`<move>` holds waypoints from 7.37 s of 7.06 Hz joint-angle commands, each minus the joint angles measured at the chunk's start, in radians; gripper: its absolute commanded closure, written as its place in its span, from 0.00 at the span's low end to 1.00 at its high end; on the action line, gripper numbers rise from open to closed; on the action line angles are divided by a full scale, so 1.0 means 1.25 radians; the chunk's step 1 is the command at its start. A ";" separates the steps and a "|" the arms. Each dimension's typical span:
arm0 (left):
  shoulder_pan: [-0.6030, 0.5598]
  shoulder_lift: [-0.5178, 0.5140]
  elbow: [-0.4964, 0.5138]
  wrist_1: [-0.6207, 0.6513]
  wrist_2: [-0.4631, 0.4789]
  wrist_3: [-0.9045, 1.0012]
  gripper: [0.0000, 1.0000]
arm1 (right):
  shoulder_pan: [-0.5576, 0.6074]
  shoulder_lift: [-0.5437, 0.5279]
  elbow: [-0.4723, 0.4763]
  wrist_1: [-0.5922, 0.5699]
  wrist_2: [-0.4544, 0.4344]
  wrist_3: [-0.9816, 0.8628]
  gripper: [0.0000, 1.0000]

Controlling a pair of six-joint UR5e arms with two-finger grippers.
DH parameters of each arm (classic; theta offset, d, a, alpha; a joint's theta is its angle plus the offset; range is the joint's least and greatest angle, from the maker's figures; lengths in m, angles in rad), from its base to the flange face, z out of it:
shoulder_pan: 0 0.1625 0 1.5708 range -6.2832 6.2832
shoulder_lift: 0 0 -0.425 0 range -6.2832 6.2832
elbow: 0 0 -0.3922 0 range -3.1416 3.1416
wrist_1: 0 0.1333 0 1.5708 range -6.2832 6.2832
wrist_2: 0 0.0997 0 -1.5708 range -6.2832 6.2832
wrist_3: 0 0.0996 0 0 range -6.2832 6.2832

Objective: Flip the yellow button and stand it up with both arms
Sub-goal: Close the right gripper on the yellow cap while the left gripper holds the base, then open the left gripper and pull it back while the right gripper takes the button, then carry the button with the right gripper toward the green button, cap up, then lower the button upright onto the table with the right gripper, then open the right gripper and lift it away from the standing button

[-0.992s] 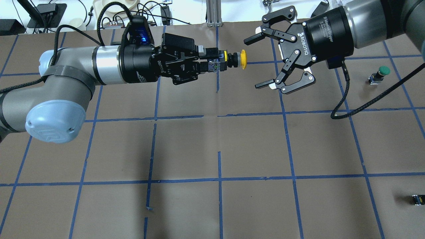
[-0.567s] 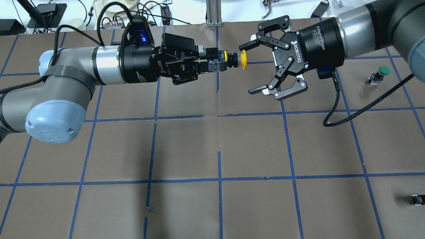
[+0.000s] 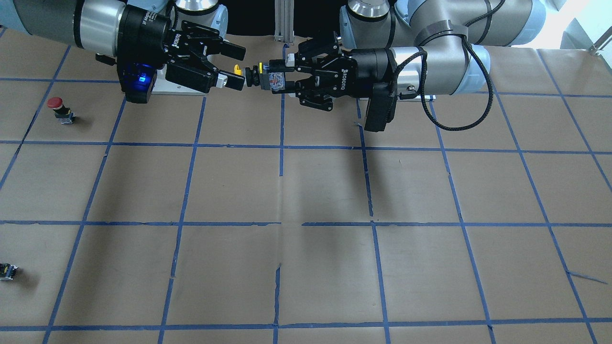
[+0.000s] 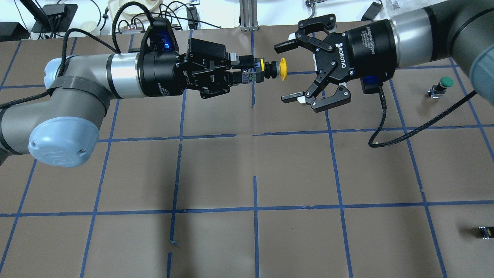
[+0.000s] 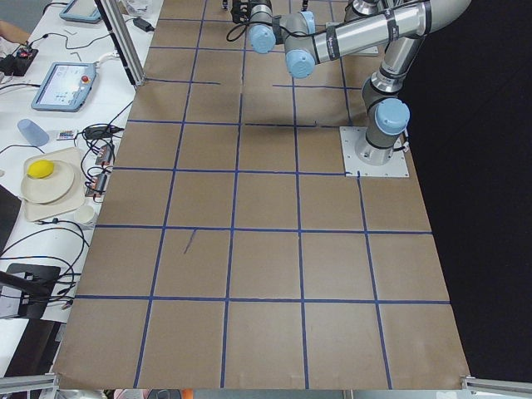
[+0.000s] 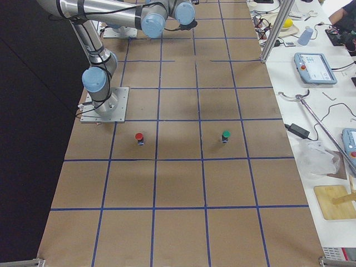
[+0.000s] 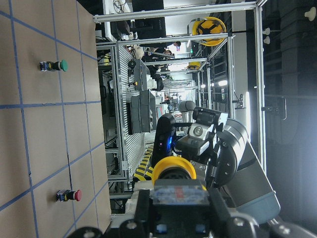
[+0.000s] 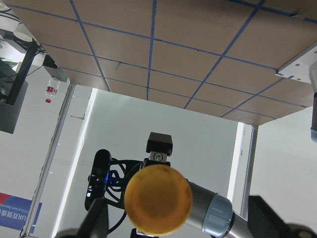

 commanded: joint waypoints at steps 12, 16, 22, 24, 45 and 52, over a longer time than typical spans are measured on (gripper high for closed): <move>0.016 0.013 0.026 0.001 0.197 -0.045 0.00 | -0.032 0.002 -0.003 -0.060 -0.135 -0.011 0.73; 0.034 -0.007 0.131 -0.009 0.696 -0.038 0.00 | -0.102 0.000 -0.001 -0.101 -0.413 -0.313 0.73; -0.055 -0.063 0.366 -0.136 1.271 -0.032 0.00 | -0.251 0.000 0.113 -0.303 -0.802 -1.251 0.77; -0.059 -0.060 0.431 -0.212 1.301 -0.032 0.00 | -0.344 0.000 0.174 -0.423 -0.811 -1.582 0.77; -0.023 -0.019 0.439 -0.248 1.199 -0.152 0.00 | -0.616 0.262 0.224 -0.687 -0.672 -2.501 0.29; -0.023 -0.021 0.441 -0.248 1.200 -0.152 0.00 | -0.546 0.102 0.218 -0.654 -0.803 -1.813 0.00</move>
